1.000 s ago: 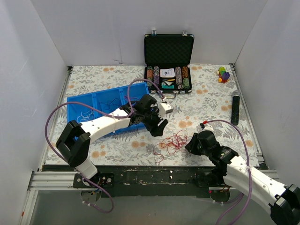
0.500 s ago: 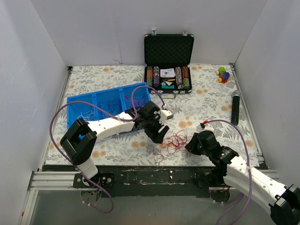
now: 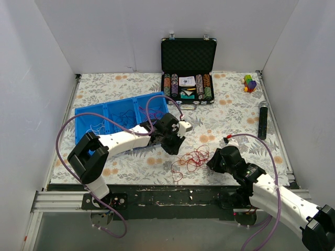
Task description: Untangle the cables
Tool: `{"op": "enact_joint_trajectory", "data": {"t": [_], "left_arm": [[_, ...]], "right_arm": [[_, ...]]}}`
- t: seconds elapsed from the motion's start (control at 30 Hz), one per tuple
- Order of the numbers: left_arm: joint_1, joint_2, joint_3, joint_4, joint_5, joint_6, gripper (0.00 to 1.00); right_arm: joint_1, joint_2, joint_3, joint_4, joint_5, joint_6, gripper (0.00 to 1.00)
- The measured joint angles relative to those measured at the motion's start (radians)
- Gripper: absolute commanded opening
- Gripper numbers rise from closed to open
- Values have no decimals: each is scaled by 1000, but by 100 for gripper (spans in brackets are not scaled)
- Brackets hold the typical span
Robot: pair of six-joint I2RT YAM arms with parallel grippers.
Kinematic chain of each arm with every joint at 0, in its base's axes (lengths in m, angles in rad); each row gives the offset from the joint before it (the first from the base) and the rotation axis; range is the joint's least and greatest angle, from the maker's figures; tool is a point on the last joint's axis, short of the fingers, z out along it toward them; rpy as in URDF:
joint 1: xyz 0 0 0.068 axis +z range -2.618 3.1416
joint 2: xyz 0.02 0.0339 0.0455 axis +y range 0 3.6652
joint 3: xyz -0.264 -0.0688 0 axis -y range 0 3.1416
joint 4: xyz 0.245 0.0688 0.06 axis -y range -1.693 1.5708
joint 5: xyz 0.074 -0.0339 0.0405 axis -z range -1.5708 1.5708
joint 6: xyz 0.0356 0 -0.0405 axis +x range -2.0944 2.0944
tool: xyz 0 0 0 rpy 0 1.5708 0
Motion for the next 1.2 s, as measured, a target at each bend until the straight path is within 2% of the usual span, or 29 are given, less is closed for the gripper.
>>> {"op": "enact_joint_trajectory", "data": {"t": [0.23, 0.27, 0.33, 0.37, 0.77, 1.2], "left_arm": [[0, 0, -14, 0, 1, 28, 18], [0, 0, -21, -2, 0, 35, 23], [0, 0, -33, -4, -5, 50, 44], [0, 0, -35, -7, -11, 59, 46], [-11, -51, -72, -5, -126, 111, 48], [-27, -56, -84, -54, -124, 133, 47]], "right_arm": [[0, 5, 0, 1, 0, 0, 31], [0, 6, 0, 1, 0, 0, 31], [0, 9, 0, 1, 0, 0, 31], [0, 11, 0, 2, 0, 0, 31], [0, 28, 0, 9, 5, 0, 31], [0, 40, 0, 24, 18, -15, 31]]}}
